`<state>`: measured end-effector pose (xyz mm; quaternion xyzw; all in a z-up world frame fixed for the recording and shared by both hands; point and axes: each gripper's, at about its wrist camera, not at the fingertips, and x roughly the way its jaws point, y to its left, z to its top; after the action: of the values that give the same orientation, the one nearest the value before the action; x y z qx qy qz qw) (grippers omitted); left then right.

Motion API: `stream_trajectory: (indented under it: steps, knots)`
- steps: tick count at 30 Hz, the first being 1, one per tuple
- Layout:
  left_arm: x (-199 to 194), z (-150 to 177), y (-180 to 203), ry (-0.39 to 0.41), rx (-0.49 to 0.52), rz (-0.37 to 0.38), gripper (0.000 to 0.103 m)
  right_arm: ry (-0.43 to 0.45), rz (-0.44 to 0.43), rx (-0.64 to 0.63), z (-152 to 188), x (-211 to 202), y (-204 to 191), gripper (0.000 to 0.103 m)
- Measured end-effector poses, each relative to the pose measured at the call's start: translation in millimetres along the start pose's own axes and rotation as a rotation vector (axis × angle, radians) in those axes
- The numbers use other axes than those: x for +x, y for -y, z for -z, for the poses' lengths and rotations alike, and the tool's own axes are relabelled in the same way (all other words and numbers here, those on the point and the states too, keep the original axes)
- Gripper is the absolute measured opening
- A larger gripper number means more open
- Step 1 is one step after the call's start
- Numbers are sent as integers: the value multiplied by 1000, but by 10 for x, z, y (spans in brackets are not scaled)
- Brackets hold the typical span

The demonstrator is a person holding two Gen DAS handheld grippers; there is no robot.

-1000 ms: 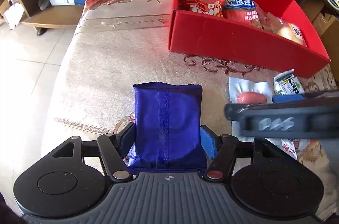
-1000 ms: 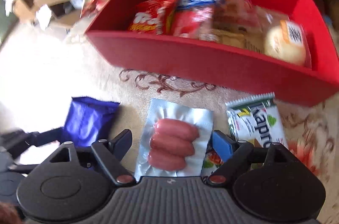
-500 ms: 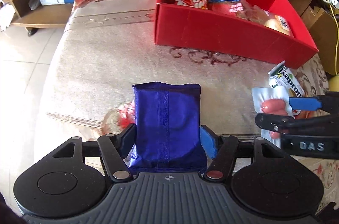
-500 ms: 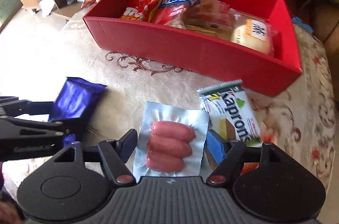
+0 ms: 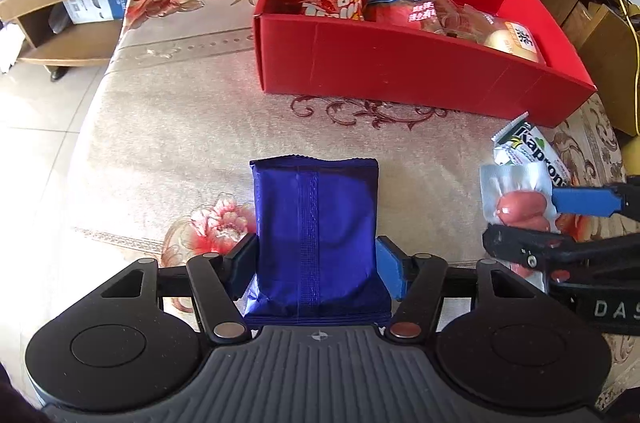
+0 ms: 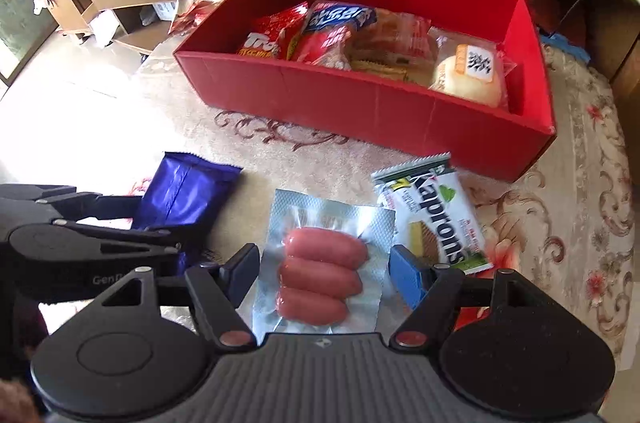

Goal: Organize snacks
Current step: 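Lift the blue pouch and sausage pack and carry them toward the red box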

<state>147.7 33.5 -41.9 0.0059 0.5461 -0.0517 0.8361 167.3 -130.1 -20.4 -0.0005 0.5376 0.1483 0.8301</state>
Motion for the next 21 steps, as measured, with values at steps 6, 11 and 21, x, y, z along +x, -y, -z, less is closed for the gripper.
stream_trajectory:
  steps: [6, 11, 21]
  knots:
    - [-138, -3, 137, 38, 12, 21, 68, 22, 12, 18, -11, -66, 67, 69]
    - [-235, -35, 186, 73, 6, 26, 68, 48, 23, 30, -3, -148, 108, 69]
    - [-348, -177, 289, 132, 5, 21, 68, 109, 30, 76, -110, -306, 203, 69]
